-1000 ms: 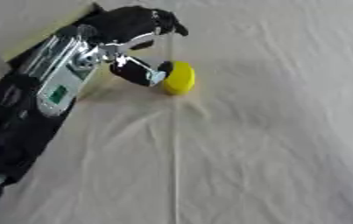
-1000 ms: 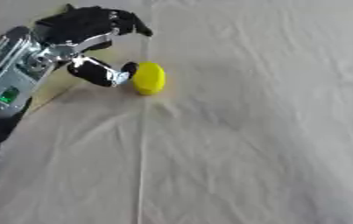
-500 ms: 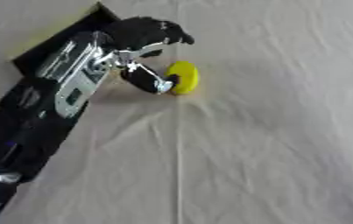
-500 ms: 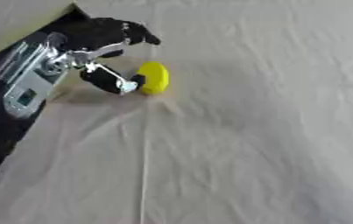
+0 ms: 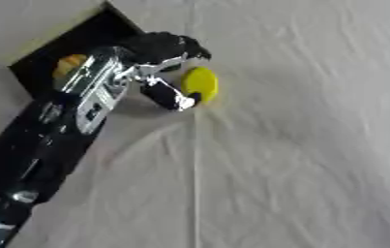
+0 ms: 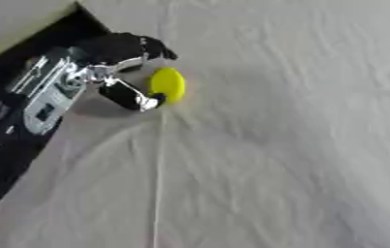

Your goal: Pick up objects on the table and place them in the box.

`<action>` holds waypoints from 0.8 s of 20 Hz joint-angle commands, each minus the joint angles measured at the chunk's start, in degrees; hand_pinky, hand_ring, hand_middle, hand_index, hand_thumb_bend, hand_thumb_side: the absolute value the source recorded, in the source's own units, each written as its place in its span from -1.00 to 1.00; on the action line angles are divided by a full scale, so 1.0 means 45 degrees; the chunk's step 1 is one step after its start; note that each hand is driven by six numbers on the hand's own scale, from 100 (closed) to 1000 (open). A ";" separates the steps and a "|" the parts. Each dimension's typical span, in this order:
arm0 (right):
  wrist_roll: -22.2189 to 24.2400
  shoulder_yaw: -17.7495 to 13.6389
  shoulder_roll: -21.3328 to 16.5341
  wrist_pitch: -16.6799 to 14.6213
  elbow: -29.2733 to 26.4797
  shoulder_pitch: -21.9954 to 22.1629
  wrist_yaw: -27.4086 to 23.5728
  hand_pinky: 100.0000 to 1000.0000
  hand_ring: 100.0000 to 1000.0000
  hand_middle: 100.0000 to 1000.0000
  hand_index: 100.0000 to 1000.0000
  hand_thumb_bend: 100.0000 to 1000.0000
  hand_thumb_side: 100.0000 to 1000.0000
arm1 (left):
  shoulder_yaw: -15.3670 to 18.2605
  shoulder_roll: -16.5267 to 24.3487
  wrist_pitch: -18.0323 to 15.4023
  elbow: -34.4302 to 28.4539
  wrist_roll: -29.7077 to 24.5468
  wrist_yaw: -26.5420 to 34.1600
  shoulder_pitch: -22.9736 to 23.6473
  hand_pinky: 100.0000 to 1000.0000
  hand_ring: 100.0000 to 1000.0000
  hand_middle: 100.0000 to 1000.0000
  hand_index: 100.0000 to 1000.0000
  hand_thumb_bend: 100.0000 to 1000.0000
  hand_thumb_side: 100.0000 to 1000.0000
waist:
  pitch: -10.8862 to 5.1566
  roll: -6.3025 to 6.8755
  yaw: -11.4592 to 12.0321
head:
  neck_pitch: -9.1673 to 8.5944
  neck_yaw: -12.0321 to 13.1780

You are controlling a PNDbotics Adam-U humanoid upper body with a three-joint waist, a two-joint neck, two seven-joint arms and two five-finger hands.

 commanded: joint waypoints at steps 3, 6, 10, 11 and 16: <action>0.0093 -0.0024 -0.0117 0.0035 -0.0210 -0.0125 -0.0088 0.88 0.62 0.20 0.54 -1.00 0.20 | 0.0286 -0.0182 -0.0194 0.0644 0.0262 -0.0612 -0.0284 0.64 0.71 0.60 0.86 -0.64 -0.26 | -0.0209 -0.0045 -0.0058 | -0.0181 0.0052; 0.0109 -0.0020 -0.0082 0.0070 -0.0210 -0.0112 -0.0100 0.88 0.62 0.20 0.54 -1.00 0.20 | 0.0343 -0.0288 -0.0294 0.0882 0.0409 -0.0763 -0.0289 0.60 0.67 0.53 0.79 -0.72 -0.35 | -0.0192 -0.0053 -0.0066 | -0.0187 0.0075; 0.0059 -0.0046 -0.0039 0.0122 -0.0210 -0.0066 -0.0109 0.88 0.62 0.20 0.55 -1.00 0.20 | 0.0348 -0.0312 -0.0291 0.0864 0.0789 -0.0701 -0.0241 0.52 0.54 0.35 0.49 -1.00 -0.80 | -0.0196 -0.0052 -0.0054 | -0.0165 0.0063; 0.0041 -0.0060 -0.0041 0.0127 -0.0210 -0.0037 -0.0097 0.89 0.62 0.20 0.55 -1.00 0.20 | 0.0316 -0.0268 -0.0261 0.0695 0.0923 -0.0619 -0.0216 0.50 0.51 0.32 0.47 -1.00 -0.88 | -0.0202 -0.0044 -0.0040 | -0.0160 0.0047; -0.0018 -0.0096 -0.0060 0.0155 -0.0210 0.0081 -0.0018 0.89 0.62 0.19 0.54 -1.00 0.20 | 0.0076 0.0202 -0.0065 -0.1244 0.1090 0.0201 -0.0080 0.49 0.49 0.32 0.46 -1.00 -0.89 | -0.0243 0.0004 0.0059 | -0.0144 -0.0078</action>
